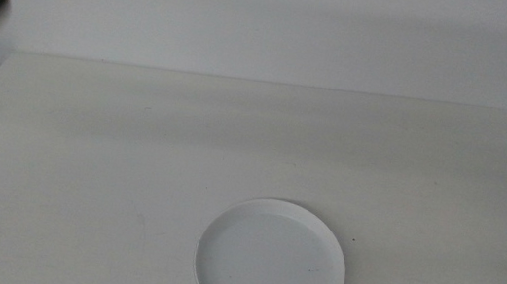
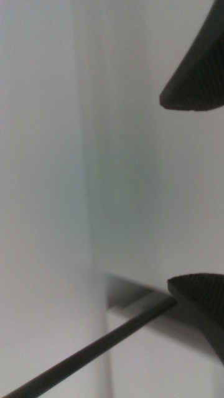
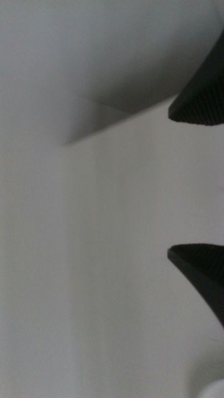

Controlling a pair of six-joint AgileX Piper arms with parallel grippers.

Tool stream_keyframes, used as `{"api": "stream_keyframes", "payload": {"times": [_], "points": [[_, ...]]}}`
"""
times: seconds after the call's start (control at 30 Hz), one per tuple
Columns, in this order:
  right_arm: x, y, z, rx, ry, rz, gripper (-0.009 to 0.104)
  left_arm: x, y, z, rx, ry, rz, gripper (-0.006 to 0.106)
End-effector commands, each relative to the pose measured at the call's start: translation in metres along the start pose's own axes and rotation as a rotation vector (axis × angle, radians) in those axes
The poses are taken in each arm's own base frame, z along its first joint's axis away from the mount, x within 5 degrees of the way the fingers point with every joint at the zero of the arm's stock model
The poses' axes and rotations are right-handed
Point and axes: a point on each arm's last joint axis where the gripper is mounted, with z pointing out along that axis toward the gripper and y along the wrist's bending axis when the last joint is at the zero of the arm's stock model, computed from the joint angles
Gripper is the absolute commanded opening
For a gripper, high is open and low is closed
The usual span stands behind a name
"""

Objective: Stack the three bowls on top of each other.

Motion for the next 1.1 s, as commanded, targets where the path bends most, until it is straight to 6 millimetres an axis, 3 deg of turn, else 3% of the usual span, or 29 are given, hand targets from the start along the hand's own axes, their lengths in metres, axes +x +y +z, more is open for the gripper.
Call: {"api": "stream_keyframes", "payload": {"times": [0.0, 0.23, 0.33, 0.8, 0.87, 1.07], "points": [[0.01, 0.0, -0.002, -0.036, -0.051, 0.006, 0.046, 0.008, -0.004, -0.008, 0.072, -0.119, -0.048, 0.083], [0.059, 0.007, 0.002, -0.2, -0.179, 0.0, 0.041, 0.066, -0.012, -0.018, 0.224, -0.29, -0.102, 0.08], [0.07, 0.01, 0.008, -0.241, -0.215, -0.013, 0.04, 0.081, -0.016, -0.016, 0.262, -0.337, -0.099, 0.08], [0.07, 0.012, 0.009, -0.251, -0.252, -0.035, 0.039, 0.088, -0.018, -0.013, 0.276, -0.344, -0.09, 0.08], [0.071, 0.012, 0.009, -0.253, -0.256, -0.034, 0.039, 0.096, -0.019, -0.009, 0.274, -0.316, -0.086, 0.08], [0.086, 0.008, 0.006, -0.271, -0.239, 0.123, 0.039, 0.121, -0.019, -0.003, 0.3, -0.228, -0.336, 0.08]]}}
